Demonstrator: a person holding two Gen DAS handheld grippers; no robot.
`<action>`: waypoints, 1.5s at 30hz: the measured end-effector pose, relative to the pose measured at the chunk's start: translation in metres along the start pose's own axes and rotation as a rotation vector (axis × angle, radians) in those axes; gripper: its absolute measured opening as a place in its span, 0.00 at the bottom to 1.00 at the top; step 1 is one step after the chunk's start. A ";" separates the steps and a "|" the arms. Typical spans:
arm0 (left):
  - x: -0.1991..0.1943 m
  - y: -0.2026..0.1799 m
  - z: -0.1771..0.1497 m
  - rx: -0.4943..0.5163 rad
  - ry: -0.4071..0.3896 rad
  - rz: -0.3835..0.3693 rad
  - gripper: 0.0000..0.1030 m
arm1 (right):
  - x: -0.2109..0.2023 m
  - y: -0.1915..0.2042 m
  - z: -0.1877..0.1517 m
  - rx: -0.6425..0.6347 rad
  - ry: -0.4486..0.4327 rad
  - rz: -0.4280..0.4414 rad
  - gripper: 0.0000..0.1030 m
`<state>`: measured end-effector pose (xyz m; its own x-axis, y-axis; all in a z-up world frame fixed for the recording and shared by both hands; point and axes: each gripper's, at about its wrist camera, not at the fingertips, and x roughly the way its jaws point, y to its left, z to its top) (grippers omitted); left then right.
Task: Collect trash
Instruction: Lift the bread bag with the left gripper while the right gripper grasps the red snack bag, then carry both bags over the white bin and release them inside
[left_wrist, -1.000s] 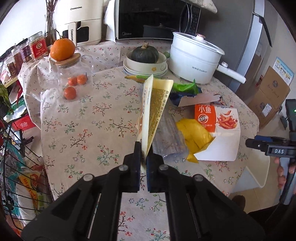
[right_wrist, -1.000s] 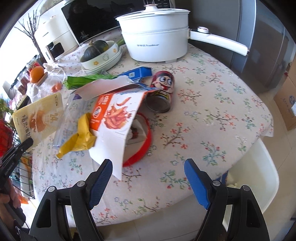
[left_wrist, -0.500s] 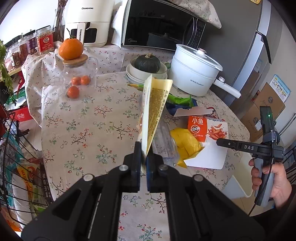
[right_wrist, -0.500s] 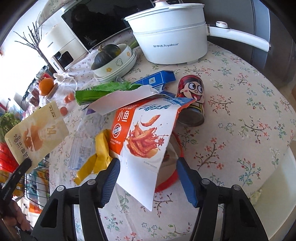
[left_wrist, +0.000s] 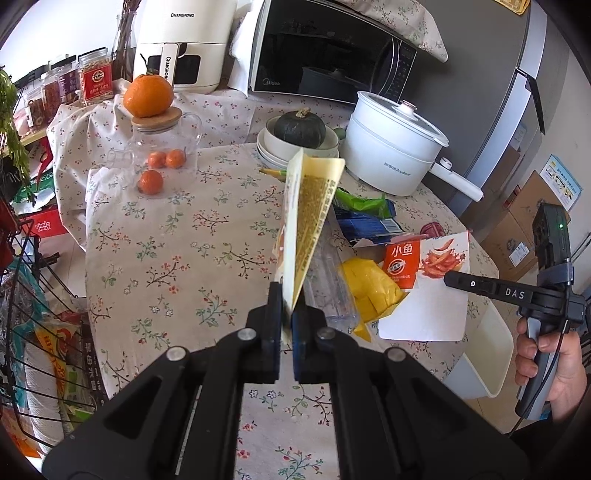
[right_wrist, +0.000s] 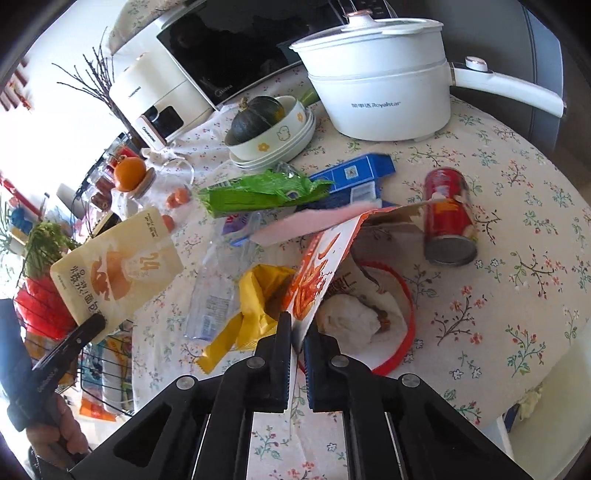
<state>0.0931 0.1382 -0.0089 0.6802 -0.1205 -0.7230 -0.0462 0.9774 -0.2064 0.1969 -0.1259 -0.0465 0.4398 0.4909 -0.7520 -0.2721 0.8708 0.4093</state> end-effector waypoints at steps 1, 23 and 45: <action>-0.001 -0.001 0.000 0.000 -0.001 -0.003 0.05 | -0.004 0.003 0.000 -0.009 -0.009 0.004 0.04; -0.009 -0.033 0.002 0.037 -0.019 -0.102 0.05 | -0.086 -0.023 0.000 0.026 -0.178 0.007 0.02; 0.012 -0.162 -0.019 0.239 0.042 -0.287 0.05 | -0.166 -0.131 -0.035 0.165 -0.247 -0.133 0.02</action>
<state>0.0949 -0.0249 0.0036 0.6102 -0.3975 -0.6853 0.3172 0.9153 -0.2484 0.1296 -0.3226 0.0070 0.6622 0.3464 -0.6645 -0.0649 0.9099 0.4097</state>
